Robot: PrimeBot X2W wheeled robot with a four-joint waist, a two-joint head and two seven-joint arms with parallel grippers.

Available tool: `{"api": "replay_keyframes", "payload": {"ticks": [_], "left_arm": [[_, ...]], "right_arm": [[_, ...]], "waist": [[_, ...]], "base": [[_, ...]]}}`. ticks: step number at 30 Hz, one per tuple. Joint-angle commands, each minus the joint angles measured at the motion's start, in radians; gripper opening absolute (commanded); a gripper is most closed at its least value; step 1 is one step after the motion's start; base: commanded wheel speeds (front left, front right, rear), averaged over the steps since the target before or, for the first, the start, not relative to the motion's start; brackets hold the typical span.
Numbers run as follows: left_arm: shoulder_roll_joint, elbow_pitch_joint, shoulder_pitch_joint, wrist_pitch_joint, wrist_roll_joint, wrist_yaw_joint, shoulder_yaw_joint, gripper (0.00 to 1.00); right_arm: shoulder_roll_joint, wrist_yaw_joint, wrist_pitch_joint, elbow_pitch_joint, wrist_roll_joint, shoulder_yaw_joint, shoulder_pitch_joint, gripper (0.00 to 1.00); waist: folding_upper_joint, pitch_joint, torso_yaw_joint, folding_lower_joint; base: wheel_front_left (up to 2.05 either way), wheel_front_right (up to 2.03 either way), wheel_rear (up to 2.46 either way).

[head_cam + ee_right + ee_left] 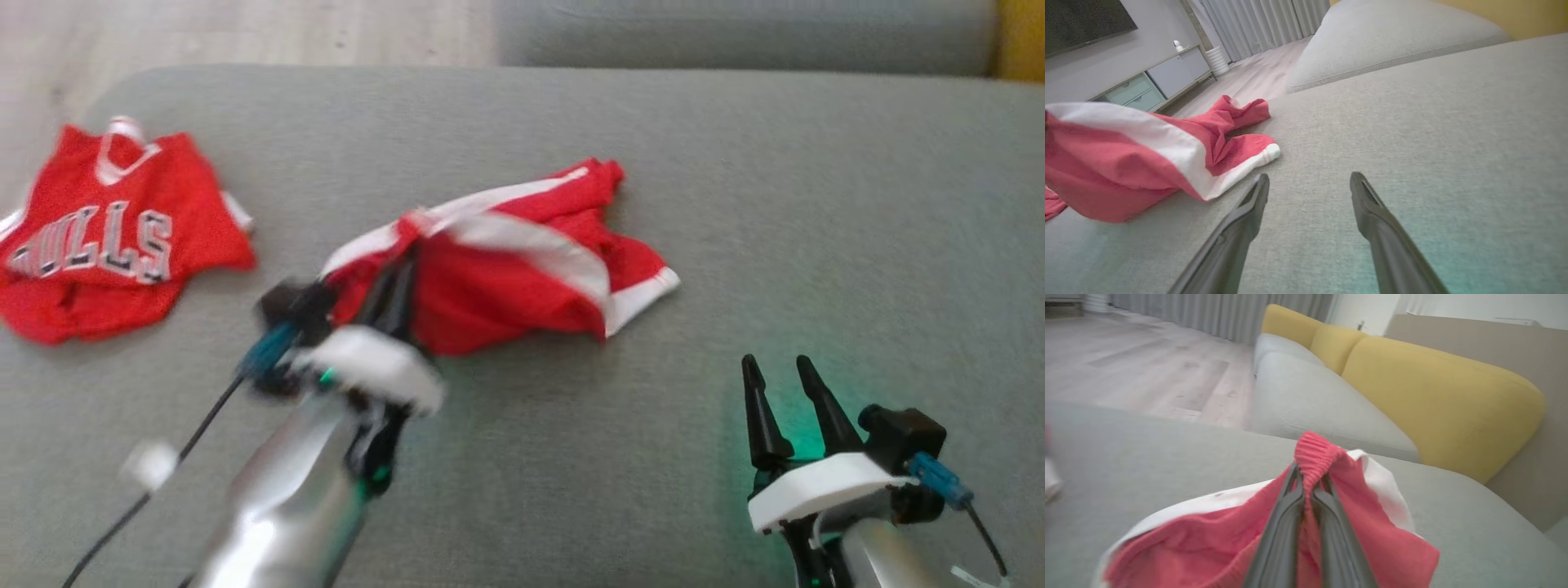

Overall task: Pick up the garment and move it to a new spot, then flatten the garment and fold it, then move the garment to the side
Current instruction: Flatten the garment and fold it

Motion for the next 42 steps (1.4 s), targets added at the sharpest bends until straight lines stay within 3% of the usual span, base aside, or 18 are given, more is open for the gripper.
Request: {"api": "replay_keyframes", "payload": {"ticks": [1, 4, 6, 8, 9, 10, 17, 22, 28, 35, 36, 37, 38, 42], "left_arm": [[0.048, -0.043, 0.012, -0.012, 0.004, 0.017, 0.056, 0.0], [0.088, -0.103, 0.109, -0.013, 0.027, 0.049, 0.11, 0.04], [0.093, -0.135, 0.166, -0.013, 0.041, 0.056, 0.144, 0.29], [0.087, -0.155, 0.218, -0.013, 0.054, 0.061, 0.18, 0.37], [0.079, -0.164, 0.239, -0.013, 0.062, 0.065, 0.199, 0.82], [0.069, -0.172, 0.256, -0.013, 0.071, 0.064, 0.216, 1.0], [0.005, -0.239, 0.316, -0.013, 0.176, 0.059, 0.327, 1.0], [-0.024, -0.268, 0.337, -0.013, 0.238, 0.029, 0.354, 1.0], [-0.032, -0.286, 0.336, -0.013, 0.251, 0.004, 0.333, 1.0], [-0.032, -0.329, 0.34, -0.013, 0.232, 0.013, 0.301, 1.0], [-0.032, -0.331, 0.34, -0.013, 0.232, 0.014, 0.295, 1.0], [-0.032, -0.334, 0.34, -0.013, 0.231, 0.013, 0.289, 1.0], [-0.032, -0.338, 0.34, -0.013, 0.229, 0.011, 0.285, 1.0], [-0.032, -0.349, 0.345, -0.014, 0.222, 0.002, 0.271, 1.0]], "right_arm": [[-0.003, 0.003, -0.007, -0.029, 0.001, 0.024, -0.022, 1.0], [-0.003, 0.003, -0.007, -0.031, 0.001, 0.037, -0.03, 1.0], [-0.003, 0.003, -0.007, -0.033, 0.0, 0.043, -0.037, 1.0], [-0.003, 0.003, -0.007, -0.031, 0.0, 0.05, -0.042, 1.0], [-0.003, 0.003, -0.007, -0.03, -0.001, 0.051, -0.046, 1.0], [-0.003, 0.003, -0.007, -0.027, 0.0, 0.055, -0.051, 1.0], [-0.003, 0.003, -0.007, 0.027, 0.007, 0.07, -0.135, 1.0], [-0.003, 0.003, -0.007, 0.133, 0.002, 0.042, -0.216, 1.0], [-0.003, 0.003, -0.007, 0.29, -0.008, 0.014, -0.298, 1.0], [-0.003, 0.003, -0.007, 0.367, -0.004, 0.014, -0.339, 1.0], [-0.003, 0.003, -0.007, 0.378, -0.007, 0.016, -0.343, 0.87], [-0.003, 0.003, -0.007, 0.387, -0.009, 0.019, -0.347, 0.38], [-0.003, 0.003, -0.007, 0.395, -0.013, 0.024, -0.35, 0.01], [-0.003, 0.003, -0.007, 0.399, -0.011, 0.035, -0.344, 0.0]], "waist": [[-0.0001, -0.021, 0.035, 0.0002], [-0.0001, -0.015, 0.046, 0.0002], [-0.0001, -0.009, 0.05, 0.0002], [-0.0001, -0.005, 0.053, 0.0002], [-0.0001, 0.0, 0.057, 0.0002], [-0.0001, 0.003, 0.061, 0.0002], [-0.0001, 0.029, 0.097, 0.0002], [-0.0001, 0.051, 0.136, 0.0002], [-0.0001, 0.075, 0.183, 0.0002], [-0.0001, 0.088, 0.203, 0.0002], [-0.0001, 0.09, 0.204, 0.0002], [-0.0001, 0.091, 0.205, 0.0002], [-0.0001, 0.092, 0.205, 0.0002], [-0.0001, 0.085, 0.184, 0.0002]], "base": [[0.0, 0.0, 0.0], [0.0, 0.0, 0.0], [0.0, 0.0, 0.0], [0.0, 0.0, 0.0], [0.0, 0.0, 0.0], [0.0, 0.0, 0.0], [0.0, 0.0, 0.0], [0.0, 0.0, 0.0], [0.0, 0.0, 0.0], [0.0, 0.0, 0.0], [0.0, 0.0, 0.0], [0.0, 0.0, 0.0], [0.0, 0.0, 0.0], [0.0, 0.0, 0.0]]}}
